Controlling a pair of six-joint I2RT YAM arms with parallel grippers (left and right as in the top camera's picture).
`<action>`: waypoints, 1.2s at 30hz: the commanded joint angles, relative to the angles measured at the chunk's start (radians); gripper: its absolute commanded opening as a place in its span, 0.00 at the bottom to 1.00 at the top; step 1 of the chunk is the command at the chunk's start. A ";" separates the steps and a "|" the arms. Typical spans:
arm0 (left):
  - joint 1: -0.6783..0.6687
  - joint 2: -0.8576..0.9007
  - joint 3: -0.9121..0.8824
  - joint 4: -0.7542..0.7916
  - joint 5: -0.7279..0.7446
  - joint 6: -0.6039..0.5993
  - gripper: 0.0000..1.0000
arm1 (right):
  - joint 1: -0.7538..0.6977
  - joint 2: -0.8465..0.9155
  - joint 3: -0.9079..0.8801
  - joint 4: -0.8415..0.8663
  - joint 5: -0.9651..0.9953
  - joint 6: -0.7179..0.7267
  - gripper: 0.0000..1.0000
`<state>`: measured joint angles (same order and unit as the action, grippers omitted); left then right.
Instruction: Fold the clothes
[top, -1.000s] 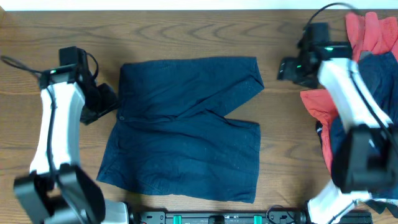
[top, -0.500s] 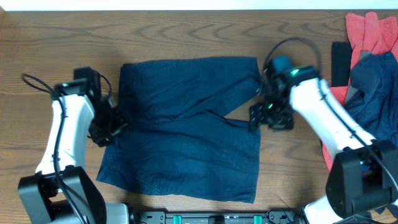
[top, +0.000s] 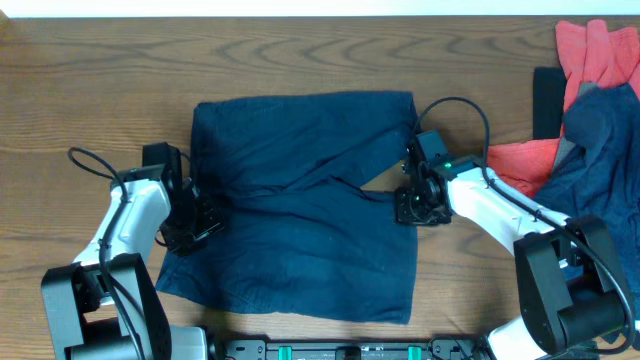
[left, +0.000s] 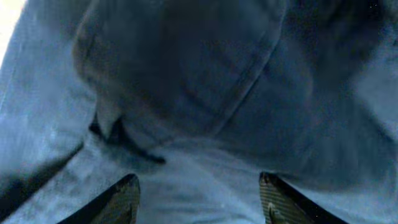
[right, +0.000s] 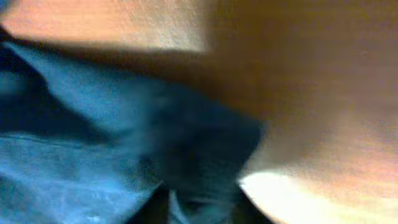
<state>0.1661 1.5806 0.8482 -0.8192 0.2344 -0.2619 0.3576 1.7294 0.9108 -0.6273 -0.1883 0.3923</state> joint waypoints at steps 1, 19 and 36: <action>-0.002 0.008 -0.018 0.039 0.006 -0.005 0.63 | 0.011 0.010 -0.041 0.056 0.016 0.012 0.01; -0.002 0.116 0.032 0.431 0.192 -0.041 0.63 | -0.167 0.010 0.091 0.316 0.103 -0.043 0.04; 0.028 -0.072 0.222 -0.394 0.178 -0.177 0.73 | -0.279 0.008 0.274 -0.391 -0.100 0.322 0.99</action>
<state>0.1913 1.5116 1.0744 -1.1736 0.4194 -0.3298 0.0883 1.7283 1.1957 -0.9920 -0.1329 0.5583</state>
